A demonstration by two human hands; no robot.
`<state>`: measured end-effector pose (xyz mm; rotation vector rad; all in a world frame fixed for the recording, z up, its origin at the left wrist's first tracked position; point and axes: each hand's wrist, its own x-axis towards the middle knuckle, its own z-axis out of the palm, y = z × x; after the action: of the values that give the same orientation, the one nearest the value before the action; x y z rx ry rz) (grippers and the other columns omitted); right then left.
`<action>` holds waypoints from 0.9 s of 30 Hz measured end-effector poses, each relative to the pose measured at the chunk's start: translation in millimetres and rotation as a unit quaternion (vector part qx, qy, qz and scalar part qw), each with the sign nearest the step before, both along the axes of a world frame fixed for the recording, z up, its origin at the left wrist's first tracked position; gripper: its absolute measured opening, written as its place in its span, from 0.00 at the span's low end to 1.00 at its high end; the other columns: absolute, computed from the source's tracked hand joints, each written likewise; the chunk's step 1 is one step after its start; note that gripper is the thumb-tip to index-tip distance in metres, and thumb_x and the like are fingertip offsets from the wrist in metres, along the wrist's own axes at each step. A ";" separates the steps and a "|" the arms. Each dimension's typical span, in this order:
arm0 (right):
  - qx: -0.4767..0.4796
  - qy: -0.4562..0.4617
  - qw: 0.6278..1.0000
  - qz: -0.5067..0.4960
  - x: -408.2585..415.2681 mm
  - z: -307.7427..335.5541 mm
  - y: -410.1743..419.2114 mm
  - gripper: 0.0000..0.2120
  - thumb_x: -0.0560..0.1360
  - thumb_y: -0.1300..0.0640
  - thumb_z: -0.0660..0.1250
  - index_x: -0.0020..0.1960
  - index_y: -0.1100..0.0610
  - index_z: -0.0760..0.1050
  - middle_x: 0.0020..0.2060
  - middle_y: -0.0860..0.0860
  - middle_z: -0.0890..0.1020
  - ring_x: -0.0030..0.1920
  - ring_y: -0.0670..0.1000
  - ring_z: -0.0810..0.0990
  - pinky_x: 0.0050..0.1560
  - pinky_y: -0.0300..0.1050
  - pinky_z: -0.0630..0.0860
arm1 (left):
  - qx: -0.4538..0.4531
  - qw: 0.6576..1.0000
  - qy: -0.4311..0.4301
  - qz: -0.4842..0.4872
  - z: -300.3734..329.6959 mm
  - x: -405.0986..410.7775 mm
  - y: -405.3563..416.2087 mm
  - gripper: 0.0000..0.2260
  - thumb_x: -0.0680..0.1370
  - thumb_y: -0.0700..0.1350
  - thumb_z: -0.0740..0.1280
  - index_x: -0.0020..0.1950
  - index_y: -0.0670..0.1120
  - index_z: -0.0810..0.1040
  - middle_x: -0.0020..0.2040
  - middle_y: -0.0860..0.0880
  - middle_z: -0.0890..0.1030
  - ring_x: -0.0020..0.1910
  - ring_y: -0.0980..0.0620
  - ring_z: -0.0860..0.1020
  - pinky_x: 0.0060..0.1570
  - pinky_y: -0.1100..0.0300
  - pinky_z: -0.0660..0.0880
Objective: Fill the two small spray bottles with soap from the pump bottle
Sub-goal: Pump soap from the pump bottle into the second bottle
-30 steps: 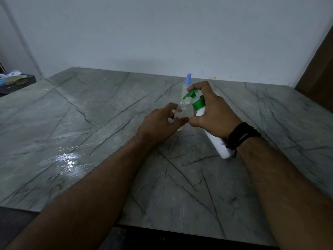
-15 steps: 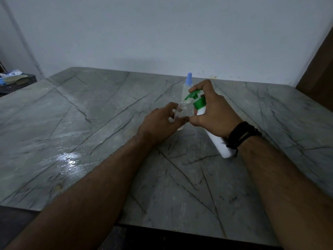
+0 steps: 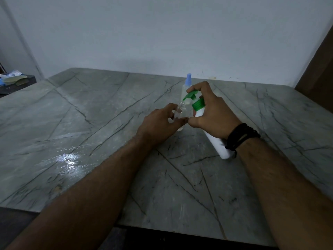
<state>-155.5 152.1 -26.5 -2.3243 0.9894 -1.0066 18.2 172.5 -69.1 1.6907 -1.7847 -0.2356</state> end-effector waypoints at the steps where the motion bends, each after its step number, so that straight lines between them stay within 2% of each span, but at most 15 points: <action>1: -0.001 0.001 1.000 0.001 0.2 0.1 0.2 0.33 0.65 0.60 0.76 0.64 0.48 0.65 0.42 0.45 0.79 0.37 0.47 0.80 0.38 0.33 0.74 | 0.000 1.000 0.001 0.000 -0.1 0.0 -0.3 0.23 0.77 0.61 0.64 0.68 0.51 0.71 0.60 0.48 0.81 0.54 0.51 0.79 0.51 0.59 0.73; 4: 0.002 0.001 1.000 0.006 0.0 0.3 -0.6 0.32 0.65 0.61 0.76 0.63 0.48 0.65 0.41 0.43 0.78 0.37 0.45 0.79 0.36 0.29 0.71 | -0.002 1.000 0.002 -0.001 -0.3 0.1 -0.4 0.22 0.77 0.61 0.63 0.67 0.52 0.71 0.60 0.48 0.81 0.54 0.52 0.80 0.52 0.57 0.75; 9: 0.006 -0.002 1.000 0.002 -0.7 -0.4 -1.9 0.31 0.65 0.62 0.76 0.62 0.48 0.65 0.44 0.47 0.79 0.39 0.48 0.81 0.39 0.36 0.73 | 0.005 1.000 0.003 -0.001 0.7 -0.3 -0.7 0.22 0.77 0.61 0.63 0.67 0.52 0.71 0.61 0.49 0.80 0.54 0.51 0.79 0.53 0.56 0.75; 14: 0.000 0.009 1.000 0.005 0.5 -0.4 -0.6 0.33 0.66 0.61 0.76 0.64 0.47 0.65 0.43 0.46 0.79 0.38 0.46 0.80 0.36 0.29 0.72 | 0.014 1.000 0.007 0.002 1.1 -1.1 -2.0 0.23 0.77 0.60 0.64 0.68 0.52 0.70 0.61 0.48 0.80 0.55 0.51 0.79 0.53 0.56 0.75; 19: 0.001 0.005 1.000 -0.005 0.4 0.1 -1.3 0.31 0.65 0.61 0.77 0.60 0.46 0.64 0.45 0.49 0.79 0.40 0.49 0.81 0.39 0.38 0.74 | 0.006 1.000 0.007 -0.002 1.3 -0.8 -0.3 0.23 0.77 0.60 0.64 0.69 0.51 0.70 0.61 0.48 0.80 0.55 0.51 0.79 0.51 0.59 0.73; 23: -0.001 0.005 1.000 -0.006 0.3 0.3 -0.4 0.33 0.66 0.60 0.77 0.65 0.48 0.65 0.43 0.46 0.79 0.38 0.47 0.80 0.38 0.35 0.72 | 0.009 1.000 0.008 -0.003 1.6 -0.9 -0.6 0.23 0.77 0.60 0.64 0.69 0.51 0.70 0.61 0.48 0.80 0.55 0.51 0.79 0.51 0.59 0.73; 27: 0.005 0.006 1.000 -0.002 0.8 0.3 -1.3 0.31 0.66 0.61 0.77 0.60 0.46 0.63 0.43 0.45 0.78 0.39 0.46 0.80 0.39 0.35 0.72 | 0.011 1.000 0.007 0.001 1.3 -1.4 -0.6 0.24 0.77 0.60 0.64 0.69 0.51 0.70 0.62 0.48 0.80 0.55 0.51 0.79 0.50 0.59 0.72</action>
<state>-154.7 150.8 -26.2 -2.3237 1.0017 -0.9865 16.8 171.9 -67.8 1.7024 -1.7773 -0.2666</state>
